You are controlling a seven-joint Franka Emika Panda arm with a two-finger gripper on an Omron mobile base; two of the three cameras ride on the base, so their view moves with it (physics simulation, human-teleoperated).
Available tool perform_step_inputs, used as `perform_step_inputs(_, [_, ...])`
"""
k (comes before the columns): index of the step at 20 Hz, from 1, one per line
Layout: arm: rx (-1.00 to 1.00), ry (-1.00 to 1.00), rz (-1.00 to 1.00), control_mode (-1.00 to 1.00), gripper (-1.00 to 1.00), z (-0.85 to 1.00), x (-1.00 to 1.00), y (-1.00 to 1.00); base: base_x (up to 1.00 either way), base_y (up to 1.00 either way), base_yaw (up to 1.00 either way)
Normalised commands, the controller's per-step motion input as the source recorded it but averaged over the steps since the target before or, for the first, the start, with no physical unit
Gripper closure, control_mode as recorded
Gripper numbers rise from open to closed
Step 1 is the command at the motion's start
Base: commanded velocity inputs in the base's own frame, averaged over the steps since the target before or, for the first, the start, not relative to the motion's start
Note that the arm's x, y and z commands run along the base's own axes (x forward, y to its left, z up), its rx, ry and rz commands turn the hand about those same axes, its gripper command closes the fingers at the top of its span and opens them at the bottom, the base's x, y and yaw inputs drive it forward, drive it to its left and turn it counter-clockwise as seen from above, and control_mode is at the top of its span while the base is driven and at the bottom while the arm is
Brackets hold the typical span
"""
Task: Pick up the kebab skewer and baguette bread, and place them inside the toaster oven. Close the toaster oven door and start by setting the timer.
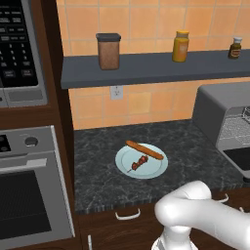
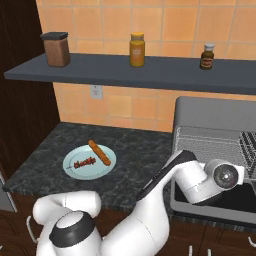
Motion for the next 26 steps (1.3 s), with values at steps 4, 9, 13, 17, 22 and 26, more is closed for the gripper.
perform_step_inputs(4, [0.01,0.0,0.0,-1.0,-1.0,0.62,-0.16,0.02,0.0,0.0,0.0])
perform_step_inputs(9, [0.0,0.05,0.0,-1.0,-1.0,0.5,-0.15,0.23,0.0,0.0,0.0])
perform_step_inputs(13, [0.0,0.11,0.0,-1.0,-1.0,0.12,-0.27,0.33,0.0,0.0,0.0])
perform_step_inputs(17, [0.0,0.11,0.0,-1.0,-1.0,0.06,-0.17,0.44,0.0,0.0,0.0])
perform_step_inputs(22, [0.0,0.12,0.0,-1.0,-1.0,0.04,-0.32,0.73,0.0,0.0,0.0])
perform_step_inputs(26, [0.0,0.13,0.05,-1.0,-1.0,0.0,-0.53,0.99,0.0,0.0,0.0])
